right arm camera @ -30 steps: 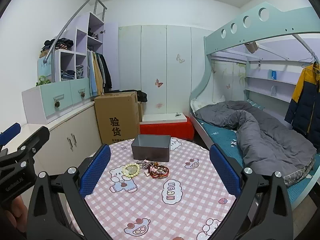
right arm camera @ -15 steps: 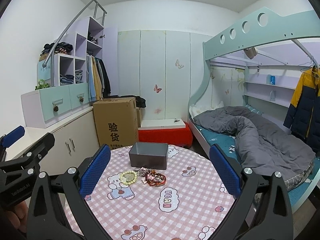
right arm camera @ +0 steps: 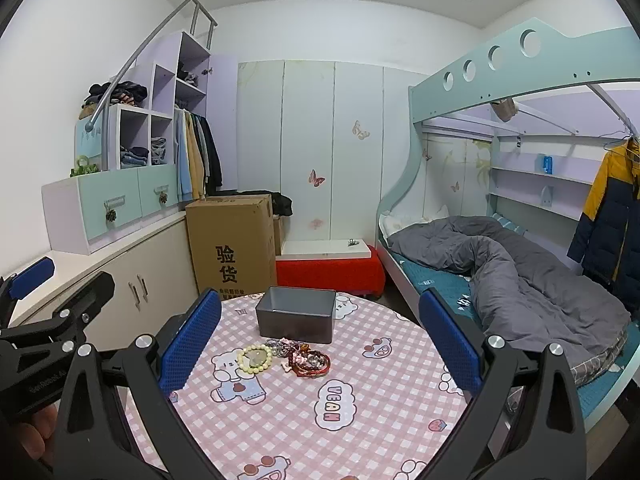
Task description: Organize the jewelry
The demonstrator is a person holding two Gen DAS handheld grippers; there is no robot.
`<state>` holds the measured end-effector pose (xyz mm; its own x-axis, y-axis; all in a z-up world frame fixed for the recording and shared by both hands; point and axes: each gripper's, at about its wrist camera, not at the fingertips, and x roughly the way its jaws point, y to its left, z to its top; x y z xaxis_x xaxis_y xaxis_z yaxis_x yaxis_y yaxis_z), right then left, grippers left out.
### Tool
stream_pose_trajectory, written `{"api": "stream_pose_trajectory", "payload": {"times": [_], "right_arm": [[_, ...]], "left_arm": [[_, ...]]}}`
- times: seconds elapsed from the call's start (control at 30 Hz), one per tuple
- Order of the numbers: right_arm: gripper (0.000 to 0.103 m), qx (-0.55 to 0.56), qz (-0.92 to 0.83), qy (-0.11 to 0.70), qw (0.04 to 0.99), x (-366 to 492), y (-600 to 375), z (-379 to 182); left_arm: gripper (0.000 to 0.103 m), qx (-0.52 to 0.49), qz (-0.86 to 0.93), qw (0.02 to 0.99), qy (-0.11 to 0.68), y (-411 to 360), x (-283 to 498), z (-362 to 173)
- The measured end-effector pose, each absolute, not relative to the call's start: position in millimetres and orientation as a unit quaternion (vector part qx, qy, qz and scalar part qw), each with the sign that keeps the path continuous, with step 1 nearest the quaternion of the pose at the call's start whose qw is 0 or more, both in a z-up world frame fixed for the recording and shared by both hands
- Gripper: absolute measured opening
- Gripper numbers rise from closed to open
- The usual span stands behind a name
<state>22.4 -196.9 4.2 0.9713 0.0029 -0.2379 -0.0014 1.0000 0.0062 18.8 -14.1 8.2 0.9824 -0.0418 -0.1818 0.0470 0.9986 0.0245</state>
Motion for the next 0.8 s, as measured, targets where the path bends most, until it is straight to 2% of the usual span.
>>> {"api": "stream_pose_trajectory", "payload": {"times": [0.37, 0.8], "right_arm": [[0.095, -0.01, 0.007, 0.165, 0.986, 62.1, -195.7, -24.5], [0.095, 0.006, -0.012, 0.313, 0.95, 143.6, -233.0, -107.2]], "left_arm": [[0.098, 0.014, -0.025, 0.989, 0.143, -17.9, 60.9, -26.2], [0.098, 0.051, -0.037, 0.947, 0.314, -40.6, 184.3, -118.3]]}}
